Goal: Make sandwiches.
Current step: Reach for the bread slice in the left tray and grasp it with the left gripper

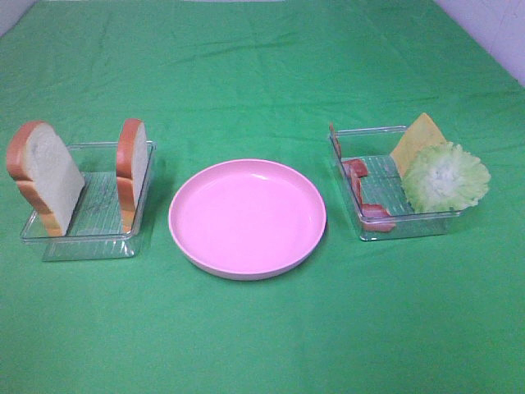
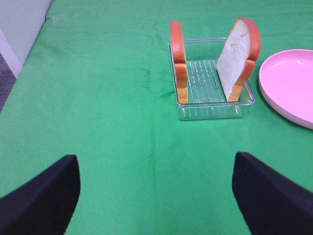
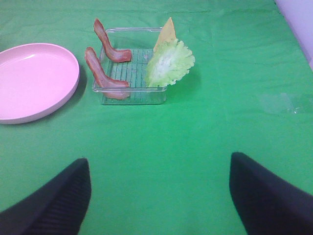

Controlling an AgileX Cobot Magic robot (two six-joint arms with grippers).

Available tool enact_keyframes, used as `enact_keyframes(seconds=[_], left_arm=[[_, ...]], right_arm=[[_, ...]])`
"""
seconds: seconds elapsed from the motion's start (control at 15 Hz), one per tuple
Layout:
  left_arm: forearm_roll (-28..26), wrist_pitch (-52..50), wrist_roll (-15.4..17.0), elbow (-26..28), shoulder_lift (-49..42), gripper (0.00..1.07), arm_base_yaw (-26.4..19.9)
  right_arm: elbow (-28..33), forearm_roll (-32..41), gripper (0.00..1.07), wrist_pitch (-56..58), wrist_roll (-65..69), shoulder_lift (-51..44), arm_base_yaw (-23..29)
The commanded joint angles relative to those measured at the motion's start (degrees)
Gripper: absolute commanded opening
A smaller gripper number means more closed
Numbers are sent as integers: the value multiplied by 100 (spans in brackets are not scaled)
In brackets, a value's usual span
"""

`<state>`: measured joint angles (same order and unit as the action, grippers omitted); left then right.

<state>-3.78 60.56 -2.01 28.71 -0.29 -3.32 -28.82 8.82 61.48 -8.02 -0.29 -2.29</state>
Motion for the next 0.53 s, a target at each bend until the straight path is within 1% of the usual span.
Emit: enact_keyframes(seconds=[0.07,0.53], left_arm=[[0,-74,40,-17,-120,81,6],[-11,-74,40,-17,-120,81,6]], right_arm=[[0,11,75,-52,-34,-92,-29],[0,11,75,-52,-34,-92,-29]])
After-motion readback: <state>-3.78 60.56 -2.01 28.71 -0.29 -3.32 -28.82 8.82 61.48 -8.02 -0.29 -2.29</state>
